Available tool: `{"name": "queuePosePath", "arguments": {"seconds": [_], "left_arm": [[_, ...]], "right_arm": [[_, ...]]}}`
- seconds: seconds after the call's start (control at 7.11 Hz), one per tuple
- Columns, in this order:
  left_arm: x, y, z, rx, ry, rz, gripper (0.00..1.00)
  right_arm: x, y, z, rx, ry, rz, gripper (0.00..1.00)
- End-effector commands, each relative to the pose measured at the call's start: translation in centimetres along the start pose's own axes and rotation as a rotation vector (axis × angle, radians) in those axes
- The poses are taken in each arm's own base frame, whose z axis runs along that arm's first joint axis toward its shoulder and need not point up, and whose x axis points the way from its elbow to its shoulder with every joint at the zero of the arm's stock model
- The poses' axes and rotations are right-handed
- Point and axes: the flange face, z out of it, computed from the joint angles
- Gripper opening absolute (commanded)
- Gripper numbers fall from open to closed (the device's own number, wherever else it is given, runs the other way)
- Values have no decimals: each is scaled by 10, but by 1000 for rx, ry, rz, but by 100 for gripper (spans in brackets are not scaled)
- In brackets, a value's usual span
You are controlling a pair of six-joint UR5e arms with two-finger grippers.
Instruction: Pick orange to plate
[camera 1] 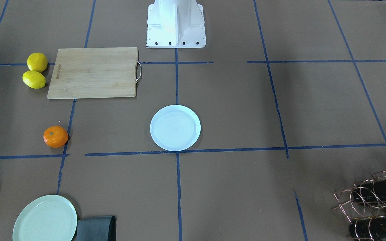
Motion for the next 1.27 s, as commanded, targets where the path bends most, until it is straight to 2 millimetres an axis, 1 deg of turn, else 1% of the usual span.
{"name": "queuePosePath", "arguments": {"seconds": [0.0, 0.14, 0.28, 0.42, 0.56, 0.7, 0.84, 0.98, 1.12], "left_arm": [[-15, 27, -15, 25, 8, -68, 100], [-20, 33, -8, 5, 11, -86, 100], [-20, 32, -9, 8, 8, -83, 100], [-19, 32, -10, 10, 9, -81, 100], [-18, 32, -11, 12, 7, -79, 100], [-17, 32, -12, 14, 6, -79, 100], [-17, 37, -10, 11, 10, -83, 100], [-17, 37, -10, 15, 14, -81, 100], [-17, 37, -10, 15, 14, -80, 100]], "right_arm": [[-16, -8, 8, -8, -15, 25, 100], [-59, -42, 21, -13, -38, 67, 100], [-110, -75, 46, -37, -55, 80, 100], [-166, -95, 85, -63, -13, 98, 100], [-204, -104, 113, -57, 46, 95, 100], [-226, -102, 146, -33, 50, 86, 100], [-235, -98, 178, 18, 28, 112, 100], [-237, -93, 198, 33, 19, 100, 100], [-237, -85, 221, 24, 60, 93, 100]]}}
